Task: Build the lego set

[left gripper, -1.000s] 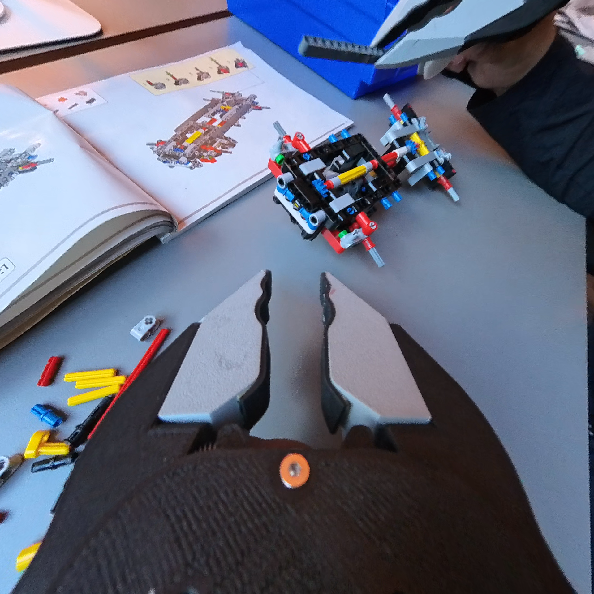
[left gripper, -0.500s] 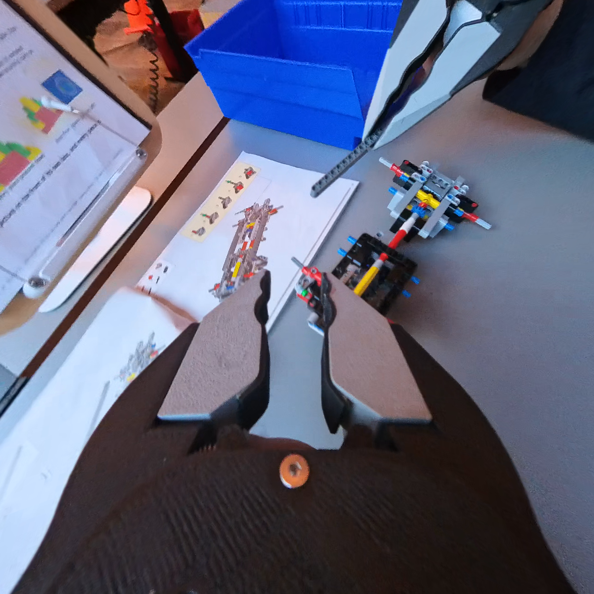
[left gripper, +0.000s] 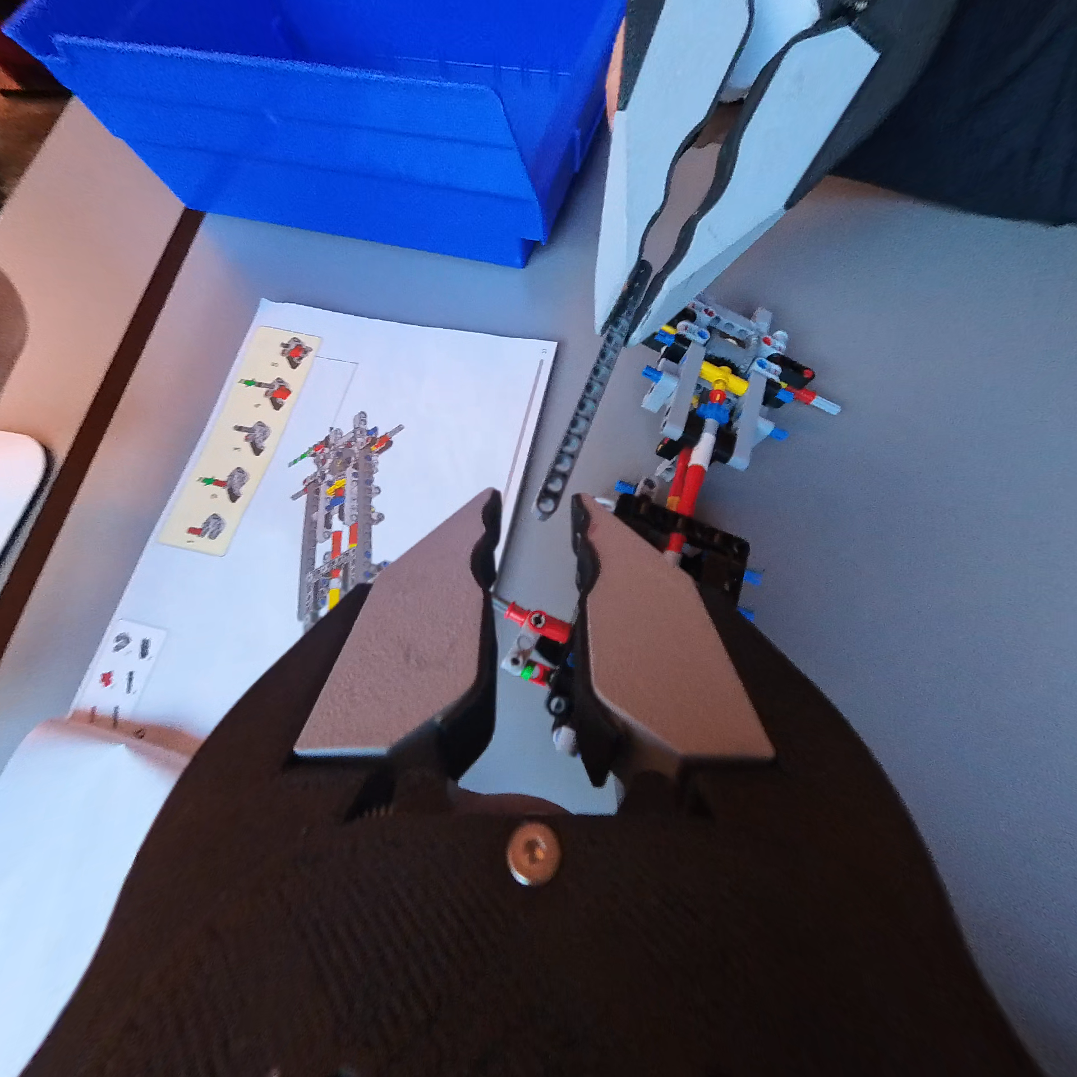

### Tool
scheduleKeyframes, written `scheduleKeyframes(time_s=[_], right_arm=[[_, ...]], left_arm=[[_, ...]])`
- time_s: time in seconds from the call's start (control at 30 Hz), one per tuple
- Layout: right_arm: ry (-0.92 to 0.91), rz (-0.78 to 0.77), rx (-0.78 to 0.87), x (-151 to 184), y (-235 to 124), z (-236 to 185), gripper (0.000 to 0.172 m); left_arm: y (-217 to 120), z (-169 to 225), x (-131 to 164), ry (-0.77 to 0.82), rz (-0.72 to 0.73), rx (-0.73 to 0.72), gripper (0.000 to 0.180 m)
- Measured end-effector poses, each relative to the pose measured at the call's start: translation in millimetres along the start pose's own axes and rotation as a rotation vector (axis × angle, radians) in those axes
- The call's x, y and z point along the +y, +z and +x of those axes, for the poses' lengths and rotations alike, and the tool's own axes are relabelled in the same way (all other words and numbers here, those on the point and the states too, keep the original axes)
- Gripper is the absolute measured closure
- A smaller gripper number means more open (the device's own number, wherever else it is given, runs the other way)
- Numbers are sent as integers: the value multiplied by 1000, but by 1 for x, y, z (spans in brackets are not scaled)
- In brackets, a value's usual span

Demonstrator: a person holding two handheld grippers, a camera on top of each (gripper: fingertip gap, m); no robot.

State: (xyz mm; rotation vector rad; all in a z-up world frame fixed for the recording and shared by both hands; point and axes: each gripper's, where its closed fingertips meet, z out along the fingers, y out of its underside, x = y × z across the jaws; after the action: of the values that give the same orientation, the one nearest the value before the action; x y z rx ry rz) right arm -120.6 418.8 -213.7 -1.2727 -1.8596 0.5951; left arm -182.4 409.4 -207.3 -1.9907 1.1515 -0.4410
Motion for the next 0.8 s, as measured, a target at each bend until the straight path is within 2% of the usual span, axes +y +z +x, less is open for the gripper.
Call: scheduleKeyframes(time_s=[0.17, 0.3, 0.57, 0.7, 0.8], right_arm=[[0, 6, 13, 0, -6, 1, 168], [20, 37, 15, -3, -11, 4, 167], [15, 40, 16, -6, -10, 1, 168], [29, 49, 16, -5, -10, 2, 167], [43, 54, 27, -2, -13, 7, 167]], left_arm=[[12, 7, -5, -4, 8, -18, 162], [15, 6, -4, 49, -56, -72, 162], [7, 8, -8, 10, -17, -37, 173], [7, 7, -9, -13, -16, -47, 171], [12, 5, -6, -32, -44, -68, 162]])
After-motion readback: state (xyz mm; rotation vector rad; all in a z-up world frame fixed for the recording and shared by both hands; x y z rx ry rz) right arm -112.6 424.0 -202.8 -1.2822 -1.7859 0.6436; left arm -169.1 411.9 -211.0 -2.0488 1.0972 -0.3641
